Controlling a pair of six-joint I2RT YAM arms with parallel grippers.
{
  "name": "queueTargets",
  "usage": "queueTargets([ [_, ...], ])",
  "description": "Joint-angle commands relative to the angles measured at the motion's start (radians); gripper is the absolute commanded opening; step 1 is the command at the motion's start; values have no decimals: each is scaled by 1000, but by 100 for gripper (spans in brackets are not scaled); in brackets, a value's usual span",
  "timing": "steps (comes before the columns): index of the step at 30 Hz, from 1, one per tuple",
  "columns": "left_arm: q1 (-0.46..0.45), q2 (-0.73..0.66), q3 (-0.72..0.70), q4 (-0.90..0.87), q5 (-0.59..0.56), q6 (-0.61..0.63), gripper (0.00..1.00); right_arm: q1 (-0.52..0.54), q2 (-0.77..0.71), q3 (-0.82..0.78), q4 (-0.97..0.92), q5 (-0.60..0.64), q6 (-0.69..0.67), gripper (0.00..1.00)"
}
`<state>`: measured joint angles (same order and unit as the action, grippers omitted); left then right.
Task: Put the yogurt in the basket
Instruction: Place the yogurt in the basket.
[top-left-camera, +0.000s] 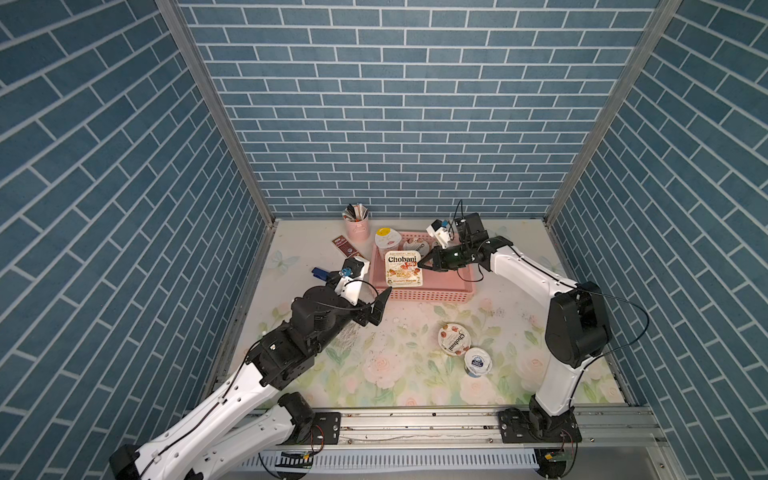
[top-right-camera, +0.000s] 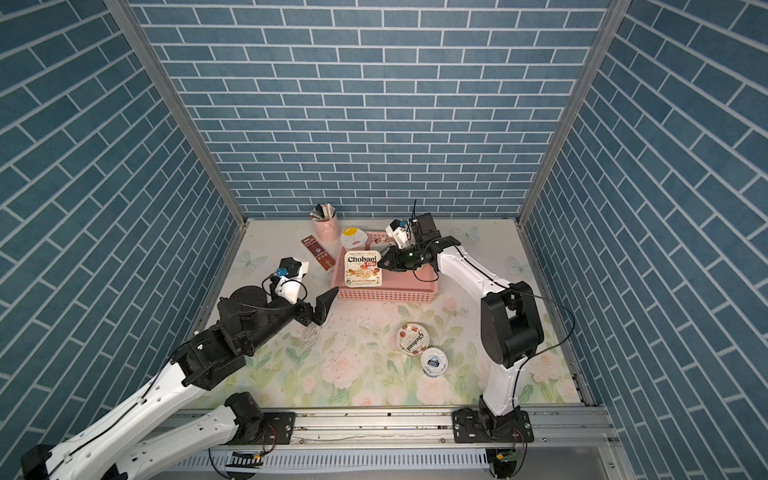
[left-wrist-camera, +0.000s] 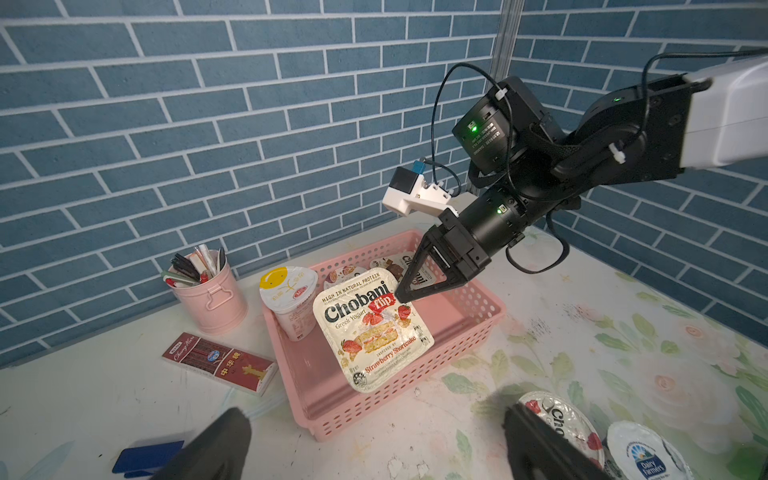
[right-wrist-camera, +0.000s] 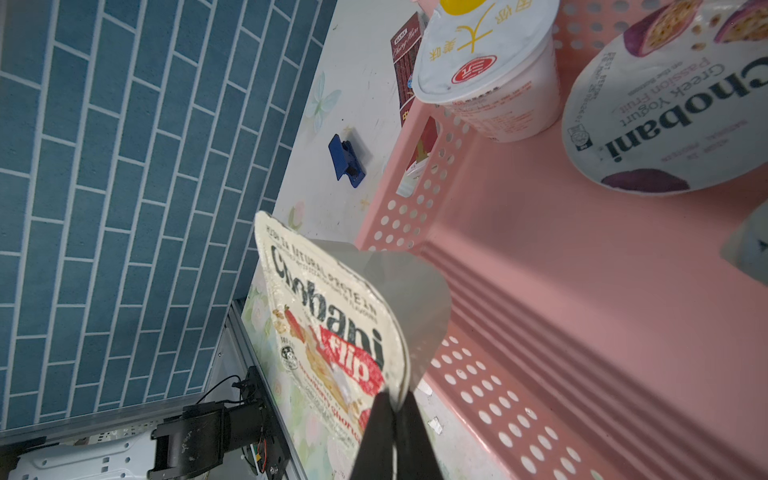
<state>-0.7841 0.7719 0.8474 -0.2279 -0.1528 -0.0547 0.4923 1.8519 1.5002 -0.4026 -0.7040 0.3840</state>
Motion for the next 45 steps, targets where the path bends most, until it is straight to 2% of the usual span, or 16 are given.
queueTargets([
  [1,-4,-11,10,-12,4,12,100,-6,38,40,-1,-25,-43,0],
  [13,-4,-32,8,-22,-5,17,100,-8,175,166,-22,-40,-36,0],
  [38,-4,-42,-2,-24,-16,24,100,-8,336,271,-44,-45,-11,0],
  [45,-4,-48,-2,-25,-20,25,100,-8,374,253,-38,-43,19,0],
])
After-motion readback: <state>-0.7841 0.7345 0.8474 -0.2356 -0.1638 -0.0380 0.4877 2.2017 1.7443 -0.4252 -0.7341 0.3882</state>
